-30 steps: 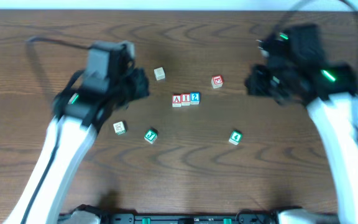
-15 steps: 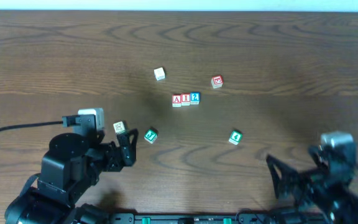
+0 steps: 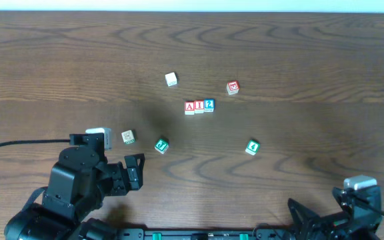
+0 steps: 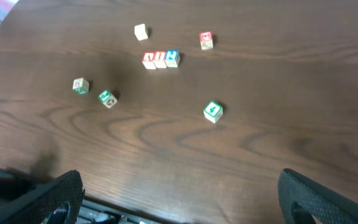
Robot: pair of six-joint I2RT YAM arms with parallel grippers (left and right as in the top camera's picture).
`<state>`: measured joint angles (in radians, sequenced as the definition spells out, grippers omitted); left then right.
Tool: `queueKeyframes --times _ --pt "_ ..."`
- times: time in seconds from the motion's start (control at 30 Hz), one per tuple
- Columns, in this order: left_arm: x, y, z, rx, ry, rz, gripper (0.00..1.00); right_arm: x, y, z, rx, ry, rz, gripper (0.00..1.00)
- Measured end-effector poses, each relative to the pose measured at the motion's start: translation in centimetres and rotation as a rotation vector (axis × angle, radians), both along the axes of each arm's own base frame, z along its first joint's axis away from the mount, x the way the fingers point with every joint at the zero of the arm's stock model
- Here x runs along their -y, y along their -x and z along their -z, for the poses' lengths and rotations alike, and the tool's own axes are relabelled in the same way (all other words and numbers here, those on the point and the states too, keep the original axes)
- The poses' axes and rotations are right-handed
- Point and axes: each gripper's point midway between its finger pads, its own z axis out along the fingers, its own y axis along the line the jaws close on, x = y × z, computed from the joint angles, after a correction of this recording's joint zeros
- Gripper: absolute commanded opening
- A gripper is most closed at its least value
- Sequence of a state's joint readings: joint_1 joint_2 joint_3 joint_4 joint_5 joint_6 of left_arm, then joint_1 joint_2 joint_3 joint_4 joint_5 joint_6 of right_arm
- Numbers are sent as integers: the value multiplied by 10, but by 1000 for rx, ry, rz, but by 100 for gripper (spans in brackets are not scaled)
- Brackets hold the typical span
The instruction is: Spell out Ai2
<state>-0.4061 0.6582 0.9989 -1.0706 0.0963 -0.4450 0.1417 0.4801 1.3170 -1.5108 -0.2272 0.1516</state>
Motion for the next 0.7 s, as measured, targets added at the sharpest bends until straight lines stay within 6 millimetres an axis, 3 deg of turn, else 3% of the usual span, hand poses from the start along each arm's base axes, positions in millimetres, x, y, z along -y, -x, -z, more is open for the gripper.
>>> queueKeyframes --times 0.23,0.37,0.5,0.63,0.7 --pt "-2 2 -2 15 -1 -5 95 0 3 3 -18 3 0 99" --pt "-24 1 -16 130 -38 -78 95 0 3 3 -18 3 0 99" --pt "-51 -5 -38 351 -86 -164 96 0 3 4 -20 3 0 99" --pt "-71 -12 -24 455 -163 -228 95 1 2 5 -22 4 1 99" --pt "-78 -19 -4 466 -196 -258 96 0 2 5 -22 4 0 99"
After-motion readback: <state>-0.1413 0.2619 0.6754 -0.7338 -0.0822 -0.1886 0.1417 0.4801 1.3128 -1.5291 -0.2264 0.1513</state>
